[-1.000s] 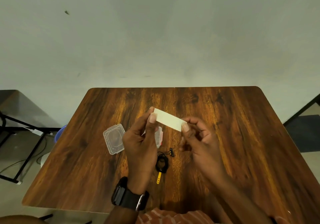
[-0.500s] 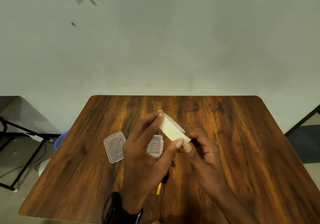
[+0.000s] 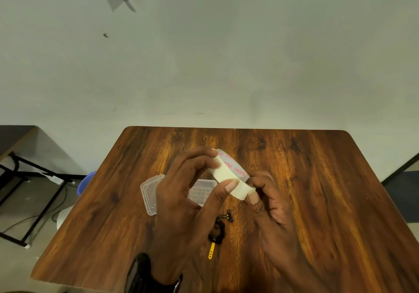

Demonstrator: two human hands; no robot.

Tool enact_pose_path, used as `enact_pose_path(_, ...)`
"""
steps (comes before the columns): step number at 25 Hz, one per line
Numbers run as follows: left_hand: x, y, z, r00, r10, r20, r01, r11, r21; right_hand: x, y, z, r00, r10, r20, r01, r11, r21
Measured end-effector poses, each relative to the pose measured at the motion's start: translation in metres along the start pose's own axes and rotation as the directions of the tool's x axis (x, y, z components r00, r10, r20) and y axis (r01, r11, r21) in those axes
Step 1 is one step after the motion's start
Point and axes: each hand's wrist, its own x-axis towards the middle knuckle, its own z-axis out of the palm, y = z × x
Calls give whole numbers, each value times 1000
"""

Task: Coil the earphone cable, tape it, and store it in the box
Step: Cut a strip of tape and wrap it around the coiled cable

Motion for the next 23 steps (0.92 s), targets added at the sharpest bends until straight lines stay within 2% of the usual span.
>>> enact_pose_path(5,5,-1,0,999,30,45,-31,999,16,-1,3,-2,999,30,-35,-29,999,21)
enact_pose_path(10,9,1,2,997,-33,63,37,996,-75,-3,1,3,998,7,-55,-6,1000,27)
enact_pose_path(13,11,3,3,998,14,68,-13,1000,-26,-1,-2,4,997,6,-77,-3,999,33)
enact_pose_path(18,11,3,3,997,34,62,-33,999,-23,-1,-6,8,995,17,-98,-10,997,76)
enact_pose_path(23,9,8,5,999,28,16,-28,999,-30,-2,-6,8,991,-33,-131,43,996,76)
